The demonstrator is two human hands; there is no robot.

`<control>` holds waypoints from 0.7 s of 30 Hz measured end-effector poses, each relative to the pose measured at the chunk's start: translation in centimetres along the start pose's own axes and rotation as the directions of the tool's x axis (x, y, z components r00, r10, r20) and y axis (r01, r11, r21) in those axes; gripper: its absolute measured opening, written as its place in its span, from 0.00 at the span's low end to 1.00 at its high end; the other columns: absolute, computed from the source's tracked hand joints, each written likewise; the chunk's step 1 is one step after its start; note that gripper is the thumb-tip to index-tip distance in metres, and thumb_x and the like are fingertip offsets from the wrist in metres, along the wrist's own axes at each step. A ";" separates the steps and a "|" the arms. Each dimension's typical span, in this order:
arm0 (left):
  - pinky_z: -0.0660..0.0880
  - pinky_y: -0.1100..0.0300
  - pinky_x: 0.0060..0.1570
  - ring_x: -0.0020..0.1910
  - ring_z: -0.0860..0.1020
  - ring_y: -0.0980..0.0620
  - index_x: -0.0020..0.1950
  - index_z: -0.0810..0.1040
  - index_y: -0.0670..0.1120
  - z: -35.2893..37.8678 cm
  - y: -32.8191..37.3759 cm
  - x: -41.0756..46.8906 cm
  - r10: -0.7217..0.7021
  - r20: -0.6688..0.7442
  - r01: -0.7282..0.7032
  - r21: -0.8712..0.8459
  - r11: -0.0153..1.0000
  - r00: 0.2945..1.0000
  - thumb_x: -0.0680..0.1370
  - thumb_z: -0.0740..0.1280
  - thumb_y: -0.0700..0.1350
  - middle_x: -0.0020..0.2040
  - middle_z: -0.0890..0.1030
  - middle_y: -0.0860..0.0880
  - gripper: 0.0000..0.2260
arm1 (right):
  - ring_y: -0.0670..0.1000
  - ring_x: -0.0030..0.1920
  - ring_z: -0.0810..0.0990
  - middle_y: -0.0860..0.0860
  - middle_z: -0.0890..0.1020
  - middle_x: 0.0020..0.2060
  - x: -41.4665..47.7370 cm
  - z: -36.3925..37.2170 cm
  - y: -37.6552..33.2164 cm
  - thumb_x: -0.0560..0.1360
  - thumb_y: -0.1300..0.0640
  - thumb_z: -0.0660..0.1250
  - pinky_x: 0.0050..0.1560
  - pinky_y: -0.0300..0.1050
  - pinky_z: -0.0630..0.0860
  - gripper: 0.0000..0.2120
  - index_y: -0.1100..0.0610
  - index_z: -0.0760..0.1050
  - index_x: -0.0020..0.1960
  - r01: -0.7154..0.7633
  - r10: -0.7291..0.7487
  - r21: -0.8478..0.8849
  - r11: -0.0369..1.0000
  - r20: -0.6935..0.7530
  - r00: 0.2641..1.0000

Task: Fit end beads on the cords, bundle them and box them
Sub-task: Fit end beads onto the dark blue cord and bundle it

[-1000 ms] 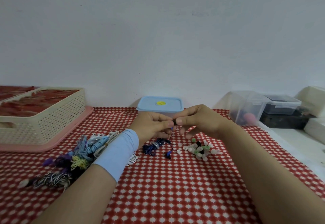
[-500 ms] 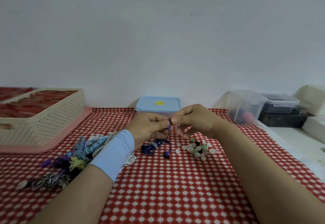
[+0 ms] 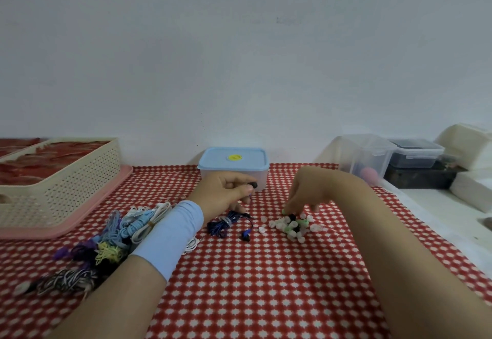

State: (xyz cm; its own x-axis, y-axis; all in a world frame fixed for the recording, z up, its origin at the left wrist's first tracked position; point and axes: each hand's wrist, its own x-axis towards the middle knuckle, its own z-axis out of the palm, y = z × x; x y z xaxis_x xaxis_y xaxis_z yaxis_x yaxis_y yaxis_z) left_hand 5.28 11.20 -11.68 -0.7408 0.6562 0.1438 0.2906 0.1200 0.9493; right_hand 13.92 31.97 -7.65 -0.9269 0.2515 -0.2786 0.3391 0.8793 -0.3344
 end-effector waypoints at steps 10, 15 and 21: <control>0.75 0.70 0.47 0.42 0.79 0.60 0.47 0.82 0.55 -0.6 0.0 0.2 0.102 -0.049 -0.081 0.318 0.945 0.994 0.71 0.77 0.45 0.43 0.82 0.55 0.08 | 0.44 0.34 0.85 0.46 0.87 0.41 0.3 0.2 -0.5 0.77 0.54 0.73 0.45 0.44 0.81 0.04 0.52 0.85 0.49 0.123 -0.121 0.064 0.990 -0.034 0.992; 0.73 0.71 0.45 0.42 0.78 0.62 0.48 0.83 0.54 -1.1 -0.7 0.3 0.059 0.007 -0.054 0.521 0.852 0.998 0.70 0.78 0.48 0.42 0.82 0.58 0.09 | 0.47 0.34 0.85 0.47 0.88 0.41 0.4 0.6 -1.4 0.78 0.59 0.72 0.31 0.41 0.77 0.05 0.51 0.85 0.50 0.255 -0.230 0.259 0.931 -0.123 0.965; 0.71 0.66 0.52 0.48 0.75 0.63 0.60 0.81 0.56 -1.2 0.1 0.2 0.069 0.068 -0.097 0.648 0.756 0.995 0.75 0.72 0.52 0.53 0.80 0.60 0.14 | 0.44 0.34 0.83 0.44 0.87 0.37 0.5 1.3 -1.9 0.79 0.53 0.71 0.32 0.39 0.75 0.05 0.52 0.85 0.49 0.251 -0.232 0.299 0.921 -0.100 0.968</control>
State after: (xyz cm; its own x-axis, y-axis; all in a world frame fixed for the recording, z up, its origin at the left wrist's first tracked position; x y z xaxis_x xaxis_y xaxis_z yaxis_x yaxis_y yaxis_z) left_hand 4.42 10.41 -11.21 -0.6758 0.7123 0.1897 0.6837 0.5096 0.5223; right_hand 13.03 29.93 -8.34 -0.9915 0.0798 -0.1023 0.1273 0.7519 -0.6469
